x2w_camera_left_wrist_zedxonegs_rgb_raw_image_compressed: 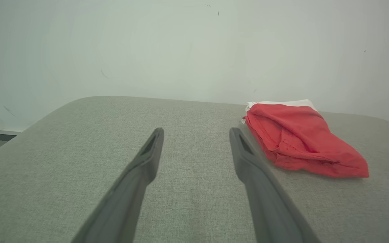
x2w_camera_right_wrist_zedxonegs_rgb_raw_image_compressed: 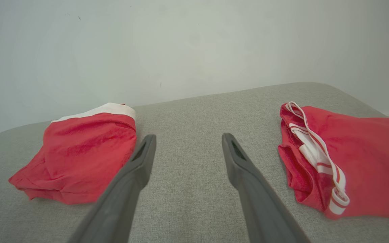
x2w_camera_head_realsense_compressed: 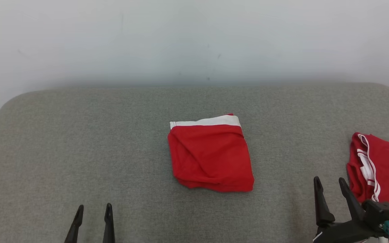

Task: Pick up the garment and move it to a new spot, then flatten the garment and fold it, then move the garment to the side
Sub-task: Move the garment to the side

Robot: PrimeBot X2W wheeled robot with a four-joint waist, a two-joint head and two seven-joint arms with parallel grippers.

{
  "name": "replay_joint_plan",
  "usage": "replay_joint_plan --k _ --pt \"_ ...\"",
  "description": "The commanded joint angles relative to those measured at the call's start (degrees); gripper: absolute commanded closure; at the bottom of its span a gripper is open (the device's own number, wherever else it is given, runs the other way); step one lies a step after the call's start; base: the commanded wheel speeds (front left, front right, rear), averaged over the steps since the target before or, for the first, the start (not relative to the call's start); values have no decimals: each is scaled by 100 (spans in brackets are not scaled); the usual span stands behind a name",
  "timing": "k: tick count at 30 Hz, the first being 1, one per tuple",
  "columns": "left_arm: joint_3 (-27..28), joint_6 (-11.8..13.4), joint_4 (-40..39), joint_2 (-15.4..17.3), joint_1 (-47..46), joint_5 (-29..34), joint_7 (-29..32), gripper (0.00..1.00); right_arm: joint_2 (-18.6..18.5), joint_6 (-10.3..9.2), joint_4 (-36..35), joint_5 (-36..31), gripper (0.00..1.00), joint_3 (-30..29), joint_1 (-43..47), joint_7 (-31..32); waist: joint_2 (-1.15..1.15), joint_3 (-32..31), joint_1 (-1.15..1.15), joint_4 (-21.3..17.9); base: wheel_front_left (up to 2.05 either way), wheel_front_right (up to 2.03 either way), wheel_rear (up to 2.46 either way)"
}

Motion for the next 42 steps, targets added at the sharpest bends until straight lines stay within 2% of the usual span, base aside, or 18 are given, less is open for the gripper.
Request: replay_joint_plan --k 1,6,13,18,21,27,34,37,38,39,40,41,42 --pt "-44 -8 24 3 -8 31 -15 0 0 -16 -2 -40 0 -38 -82 35 0 14 0 111 0 0 0" --pt "-126 22 1 3 -21 -39 -15 0 0 -16 17 -66 0 -68 -259 302 0 57 0 275 0 0 0" --pt "-330 16 34 3 -145 -100 -16 0 -1 -16 355 -208 0 -227 -1327 1979 0 325 0 659 0 0 0" --pt "-412 38 36 2 -278 -186 -15 0 -4 -16 826 -45 0 -323 -2251 3193 0 585 0 968 0 0 0" --pt "-492 46 49 5 -379 -241 -16 0 -3 -16 1146 -153 0 -456 -2656 3695 0 742 0 1157 0 0 0" --pt "-624 70 50 1 -494 -313 -16 0 -1 -16 1824 -383 0 -771 -3117 4179 0 982 0 1469 0 0 0" --pt "-772 147 -10 1 -614 -403 -15 0 -2 -16 2384 -579 0 -855 -3373 4142 0 1258 0 1627 0 0 0" --pt "-820 184 -28 2 -665 -432 -15 0 15 -16 2692 -432 0 -790 -3355 4200 0 1320 0 1651 0 0 0" --pt "-832 202 -47 1 -703 -447 -15 0 41 -2 2873 -403 5 -663 -3292 4272 0 1336 0 1645 0 0 0" --pt "-833 206 -55 2 -710 -450 -15 0 54 -2 2944 -377 40 -608 -3277 4287 0 1340 0 1636 0 0 0" --pt "-829 220 -64 2 -706 -452 -15 0 66 -2 2998 -378 90 -554 -3265 4296 0 1341 0 1623 0 0 0" --pt "-827 227 -76 2 -697 -452 -15 0 73 -2 3023 -430 100 -490 -3255 4300 0 1338 0 1606 0 0 0" --pt "-821 235 -83 2 -696 -451 -15 0 72 -2 3034 -440 100 -457 -3251 4298 0 1335 0 1587 0 0 0"
